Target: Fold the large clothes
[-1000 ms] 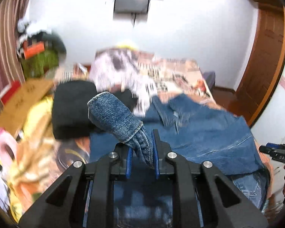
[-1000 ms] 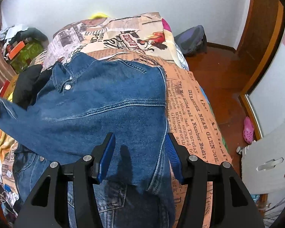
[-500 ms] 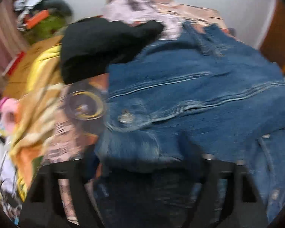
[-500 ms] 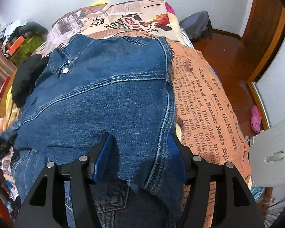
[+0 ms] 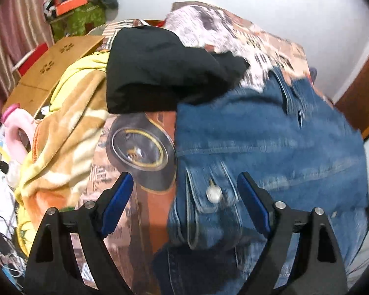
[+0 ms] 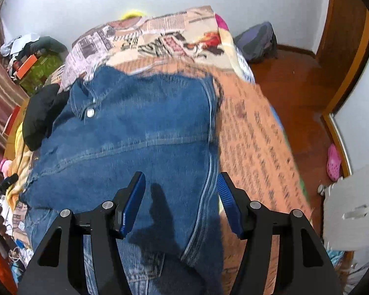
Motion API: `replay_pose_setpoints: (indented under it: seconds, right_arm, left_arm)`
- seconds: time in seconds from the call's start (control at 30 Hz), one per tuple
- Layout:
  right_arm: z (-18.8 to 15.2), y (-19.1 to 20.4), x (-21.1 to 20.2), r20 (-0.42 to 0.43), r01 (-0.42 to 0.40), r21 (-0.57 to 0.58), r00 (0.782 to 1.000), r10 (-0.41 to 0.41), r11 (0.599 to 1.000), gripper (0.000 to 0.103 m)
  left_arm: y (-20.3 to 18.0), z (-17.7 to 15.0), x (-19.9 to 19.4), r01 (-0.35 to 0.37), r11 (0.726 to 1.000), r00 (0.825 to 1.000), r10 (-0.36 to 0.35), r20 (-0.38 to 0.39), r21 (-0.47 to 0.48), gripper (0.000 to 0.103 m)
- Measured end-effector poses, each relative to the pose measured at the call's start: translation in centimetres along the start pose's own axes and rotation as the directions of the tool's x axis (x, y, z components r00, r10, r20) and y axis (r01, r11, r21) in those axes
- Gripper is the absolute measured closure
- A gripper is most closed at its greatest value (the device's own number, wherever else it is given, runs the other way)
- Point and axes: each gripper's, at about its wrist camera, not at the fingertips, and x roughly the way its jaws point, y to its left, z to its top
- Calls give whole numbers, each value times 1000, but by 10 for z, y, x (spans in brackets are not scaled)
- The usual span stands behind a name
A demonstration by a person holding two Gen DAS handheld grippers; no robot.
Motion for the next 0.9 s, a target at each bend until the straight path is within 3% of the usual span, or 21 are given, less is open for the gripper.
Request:
replay_pose_setpoints:
  seconds: [0.2,0.37,0.47,0.53,0.63,0.9]
  right_arm:
    - [24,-7,4,19,-18,9,1000,17,1000,46]
    - [39,-22,26,-16,-29,44,999,29,999,46]
    - [46,-35,46,-58,-61,95,996,67,994,46]
    - [52,-40,60,-95,-76,109,992,86,991,46]
    - [61,-44,76,-108,-107,117,987,120,987,46]
    - [72,-53,117,-157,-209,216,957,245,954,46]
  left_arm:
    - [30,30,30,190,970,978,-201,-57,-152,17]
    - [40,40,68,204,958,965,-231,-123,-202,17]
    - [41,43,94,227,948,949,-267,-167,-225,17]
    - [40,45,110,259,934,930,-309,-197,-244,17]
    - [40,48,132,358,893,884,-418,-208,-272,17]
    - [43,57,162,440,828,837,-519,-176,-349,17]
